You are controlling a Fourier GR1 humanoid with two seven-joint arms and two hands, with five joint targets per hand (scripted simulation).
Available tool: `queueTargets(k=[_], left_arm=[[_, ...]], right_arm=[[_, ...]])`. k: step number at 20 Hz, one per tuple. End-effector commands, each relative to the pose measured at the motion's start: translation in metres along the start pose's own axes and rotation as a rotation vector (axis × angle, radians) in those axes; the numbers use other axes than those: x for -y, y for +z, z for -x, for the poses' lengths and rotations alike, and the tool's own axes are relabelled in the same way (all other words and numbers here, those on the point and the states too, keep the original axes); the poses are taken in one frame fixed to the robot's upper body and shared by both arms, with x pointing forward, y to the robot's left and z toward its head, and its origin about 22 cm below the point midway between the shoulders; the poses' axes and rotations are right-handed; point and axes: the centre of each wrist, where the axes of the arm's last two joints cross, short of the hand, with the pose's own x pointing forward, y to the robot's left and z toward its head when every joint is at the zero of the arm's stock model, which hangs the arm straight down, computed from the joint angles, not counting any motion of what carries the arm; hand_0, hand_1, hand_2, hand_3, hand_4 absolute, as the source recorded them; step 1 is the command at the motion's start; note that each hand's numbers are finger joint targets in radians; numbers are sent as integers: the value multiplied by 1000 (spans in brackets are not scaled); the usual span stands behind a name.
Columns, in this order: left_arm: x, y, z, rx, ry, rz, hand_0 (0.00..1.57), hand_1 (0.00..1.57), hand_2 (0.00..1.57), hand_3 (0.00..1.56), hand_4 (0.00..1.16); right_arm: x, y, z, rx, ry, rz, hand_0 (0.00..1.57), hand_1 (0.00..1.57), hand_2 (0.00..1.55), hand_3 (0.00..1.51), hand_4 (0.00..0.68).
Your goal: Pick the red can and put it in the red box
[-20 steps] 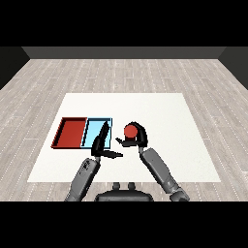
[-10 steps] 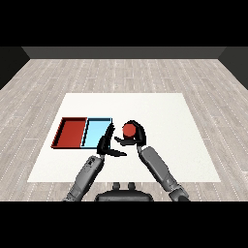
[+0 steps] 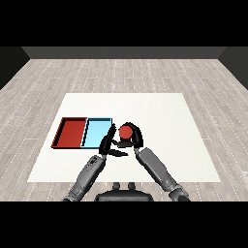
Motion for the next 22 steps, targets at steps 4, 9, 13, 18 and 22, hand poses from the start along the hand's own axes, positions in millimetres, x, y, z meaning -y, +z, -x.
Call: queueTargets(k=[4, 9, 13, 18, 22], left_arm=[[24, 8, 8, -16, 36, 15, 0, 0, 0, 0, 0], [16, -20, -10, 21, 19, 40, 0, 0, 0, 0, 0], [21, -7, -15, 25, 46, 25, 0, 0, 0, 0, 0], [-4, -19, -12, 20, -8, 23, 0, 0, 0, 0, 291], [16, -26, -7, -32, -50, -189, 742, 742, 887, 707, 824]], right_arm=[[-23, -5, -6, -11, -32, -4, 1481, 1481, 1437, 1371, 621], [-27, 6, -14, 18, -33, -19, 1497, 1497, 1450, 1378, 618], [-38, 8, 0, 0, -37, -41, 1482, 1482, 1455, 1375, 620], [-38, 2, 6, 6, -10, -49, 1486, 1486, 1455, 1372, 642], [-39, 9, -7, 3, -19, -58, 1473, 1473, 1450, 1365, 626]])
